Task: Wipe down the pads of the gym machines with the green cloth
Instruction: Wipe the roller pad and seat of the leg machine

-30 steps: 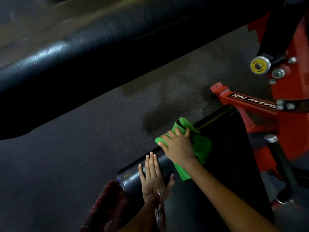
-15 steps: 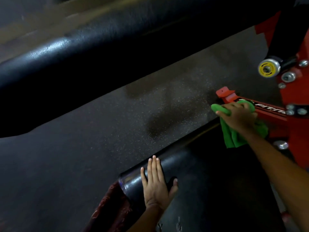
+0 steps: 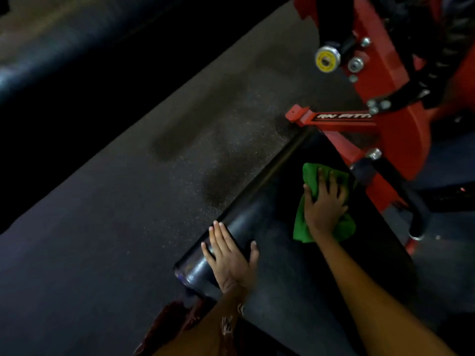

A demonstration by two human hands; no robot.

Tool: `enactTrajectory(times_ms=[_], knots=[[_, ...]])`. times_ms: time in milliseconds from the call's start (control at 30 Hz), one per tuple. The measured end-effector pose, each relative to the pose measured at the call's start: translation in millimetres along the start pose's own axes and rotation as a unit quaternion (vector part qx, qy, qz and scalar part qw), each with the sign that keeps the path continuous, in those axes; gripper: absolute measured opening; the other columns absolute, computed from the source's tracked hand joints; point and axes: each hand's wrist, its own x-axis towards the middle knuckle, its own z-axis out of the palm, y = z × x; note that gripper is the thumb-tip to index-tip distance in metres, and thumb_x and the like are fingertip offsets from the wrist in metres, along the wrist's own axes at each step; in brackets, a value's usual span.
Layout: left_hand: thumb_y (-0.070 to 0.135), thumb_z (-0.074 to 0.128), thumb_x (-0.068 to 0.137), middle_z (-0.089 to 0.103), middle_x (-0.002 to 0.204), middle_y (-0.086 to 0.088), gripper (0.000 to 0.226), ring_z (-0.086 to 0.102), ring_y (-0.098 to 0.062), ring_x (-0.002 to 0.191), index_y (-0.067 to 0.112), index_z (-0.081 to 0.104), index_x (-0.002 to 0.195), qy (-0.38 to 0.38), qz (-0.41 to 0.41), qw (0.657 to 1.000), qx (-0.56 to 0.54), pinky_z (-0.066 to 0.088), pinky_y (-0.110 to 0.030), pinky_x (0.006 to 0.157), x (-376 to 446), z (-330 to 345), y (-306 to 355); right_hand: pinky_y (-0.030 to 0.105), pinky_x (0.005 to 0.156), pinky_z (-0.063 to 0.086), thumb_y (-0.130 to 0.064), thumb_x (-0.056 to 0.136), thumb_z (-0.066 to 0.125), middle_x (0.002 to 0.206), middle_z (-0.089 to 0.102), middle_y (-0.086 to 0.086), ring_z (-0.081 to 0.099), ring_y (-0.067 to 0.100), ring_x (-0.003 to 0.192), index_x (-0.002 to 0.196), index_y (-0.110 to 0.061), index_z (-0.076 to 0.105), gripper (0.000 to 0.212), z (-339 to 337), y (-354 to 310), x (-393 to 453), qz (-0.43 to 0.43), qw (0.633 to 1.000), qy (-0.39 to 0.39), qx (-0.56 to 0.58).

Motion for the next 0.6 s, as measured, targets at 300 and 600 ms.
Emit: enactTrajectory(times_ms=[300,600], knots=[[0.056,0.034,0.081,0.042,0.143,-0.023,0.086,0.040,-0.036,0.134,-0.007,0.037,0.139,-0.094,-0.013,0.996,-0.006,0.023,-0.058,0.109,1.4,-14.5,3.2,0.041,0.100,0.038,-0.018,0.091,0.056,0.126,0.059,0.015,0.052,0.036,0.113,0.126,-0.007,0.060,0.037,-5.6,38.6,-144.3,0.089,0.969,-0.065,0.221],[0.056,0.044,0.088,0.047,0.141,-0.019,0.067,0.044,-0.026,0.131,0.008,0.051,0.135,-0.448,-0.102,0.758,-0.463,0.033,-0.040,0.112,-6.2,-96.3,47.8,0.028,0.081,0.055,-0.023,0.097,0.053,0.098,0.069,0.003,0.066,0.013,0.087,0.111,-0.018,0.064,0.018,-80.2,-8.9,-169.0,0.298,0.757,-0.031,0.581]])
